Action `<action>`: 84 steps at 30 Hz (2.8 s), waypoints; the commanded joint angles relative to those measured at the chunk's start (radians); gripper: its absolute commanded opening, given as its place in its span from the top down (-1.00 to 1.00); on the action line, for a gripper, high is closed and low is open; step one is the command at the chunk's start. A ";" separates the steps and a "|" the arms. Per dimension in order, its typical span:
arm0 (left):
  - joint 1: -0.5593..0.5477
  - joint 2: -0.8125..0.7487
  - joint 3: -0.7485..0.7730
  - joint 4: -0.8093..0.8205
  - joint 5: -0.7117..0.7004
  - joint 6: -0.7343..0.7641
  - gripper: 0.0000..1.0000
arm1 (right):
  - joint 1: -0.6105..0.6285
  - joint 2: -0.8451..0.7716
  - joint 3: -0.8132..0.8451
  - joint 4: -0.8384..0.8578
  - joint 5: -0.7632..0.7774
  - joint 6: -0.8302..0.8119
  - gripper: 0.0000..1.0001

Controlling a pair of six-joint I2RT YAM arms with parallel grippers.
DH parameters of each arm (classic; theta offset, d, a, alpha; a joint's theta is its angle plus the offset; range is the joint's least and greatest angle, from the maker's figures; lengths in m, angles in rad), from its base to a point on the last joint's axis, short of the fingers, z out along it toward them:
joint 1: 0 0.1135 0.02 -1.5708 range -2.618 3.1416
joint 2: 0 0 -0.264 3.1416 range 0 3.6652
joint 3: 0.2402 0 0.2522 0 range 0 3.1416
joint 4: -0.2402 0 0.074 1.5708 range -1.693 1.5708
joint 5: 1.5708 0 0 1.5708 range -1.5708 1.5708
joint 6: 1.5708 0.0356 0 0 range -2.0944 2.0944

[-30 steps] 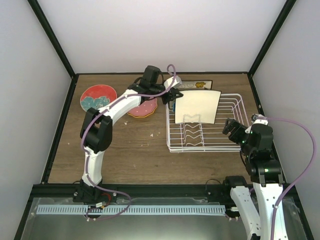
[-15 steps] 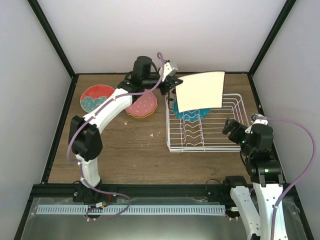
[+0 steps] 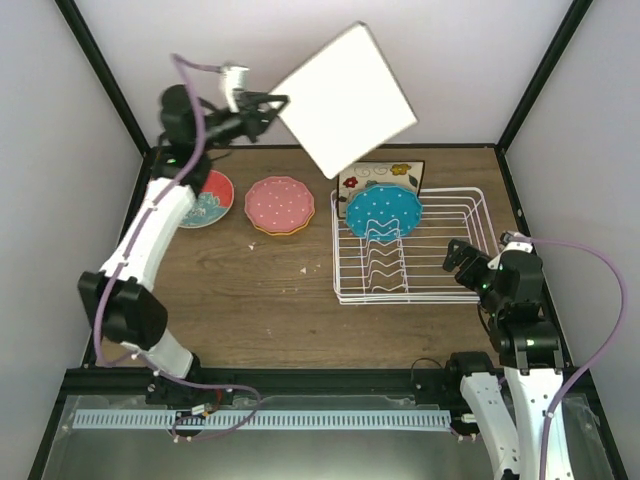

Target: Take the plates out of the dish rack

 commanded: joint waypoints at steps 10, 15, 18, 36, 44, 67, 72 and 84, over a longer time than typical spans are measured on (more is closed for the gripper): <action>0.424 -0.567 -0.602 -0.024 0.028 -0.438 0.92 | -0.005 0.067 -0.062 0.114 -0.066 0.001 -1.00; 0.508 -0.770 -0.780 -0.221 0.000 -0.493 0.92 | -0.005 0.139 -0.054 0.164 -0.104 -0.031 -1.00; 0.532 -0.859 -0.819 -0.430 -0.063 -0.423 0.92 | -0.004 0.189 -0.038 0.183 -0.127 -0.060 -1.00; 0.695 -0.993 -1.049 -0.864 -0.115 -0.297 0.92 | -0.005 0.269 0.002 0.160 -0.173 -0.120 -1.00; 0.730 -0.945 -1.068 -0.878 -0.174 -0.305 0.92 | -0.005 0.247 -0.007 0.148 -0.170 -0.116 -1.00; 0.739 -0.787 -1.212 -0.756 -0.144 -0.336 0.32 | -0.005 0.159 -0.033 0.091 -0.150 -0.077 -1.00; 0.740 -0.781 -1.236 -0.743 -0.148 -0.366 -0.08 | -0.005 0.156 -0.033 0.090 -0.147 -0.077 -1.00; 0.749 -0.674 -1.272 -0.749 -0.194 -0.382 -0.65 | -0.005 0.148 -0.032 0.081 -0.141 -0.071 -1.00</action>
